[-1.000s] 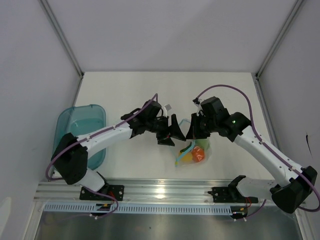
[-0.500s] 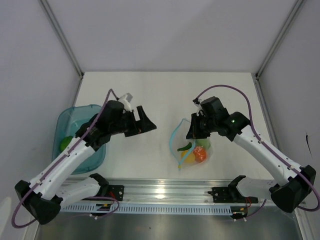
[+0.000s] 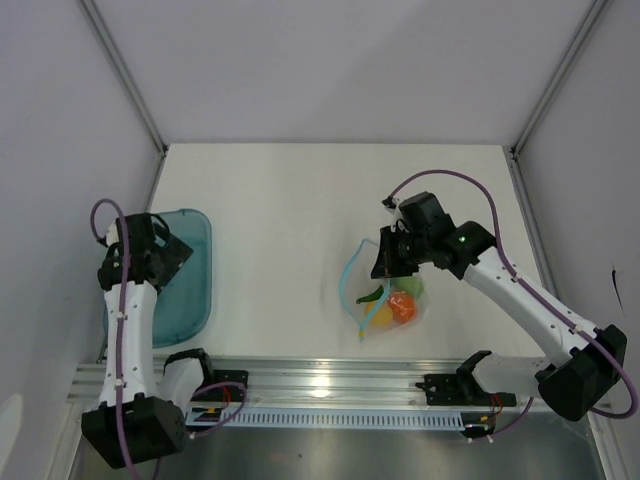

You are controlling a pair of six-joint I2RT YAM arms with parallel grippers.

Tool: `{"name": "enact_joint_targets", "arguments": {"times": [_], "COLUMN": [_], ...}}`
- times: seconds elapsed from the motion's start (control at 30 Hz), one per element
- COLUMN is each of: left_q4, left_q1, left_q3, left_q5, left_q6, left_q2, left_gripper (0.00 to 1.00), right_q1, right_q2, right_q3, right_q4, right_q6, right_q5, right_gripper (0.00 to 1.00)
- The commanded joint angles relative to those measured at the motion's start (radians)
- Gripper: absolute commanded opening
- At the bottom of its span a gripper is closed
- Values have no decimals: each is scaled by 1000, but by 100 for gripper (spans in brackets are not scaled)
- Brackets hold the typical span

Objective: Place the food in the zip-top bag and seal the zipper
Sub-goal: Pick up the fake vegetable from the bin.

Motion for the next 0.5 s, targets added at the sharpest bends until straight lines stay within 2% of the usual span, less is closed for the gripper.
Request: {"name": "enact_joint_targets", "arguments": {"times": [0.0, 0.23, 0.33, 0.47], "left_q4": [-5, 43, 42, 58], "left_q1": [119, 289, 331, 344], "left_q3": [-14, -64, -51, -35], "left_q5": [-69, -107, -91, -136], "left_q6": [40, -31, -54, -102], "left_q2": [43, 116, 143, 172], "left_gripper": [99, 99, 99, 98], "right_q1": [-5, -5, -5, -5], "right_q2": [4, 4, 6, 10], "right_q3": [12, 12, 12, 15], "right_q4": [37, 45, 45, 45], "right_q6": [-17, -25, -27, -27], "right_q5": [-29, -41, -45, -49], "right_gripper": [0, 0, 0, 0]}}
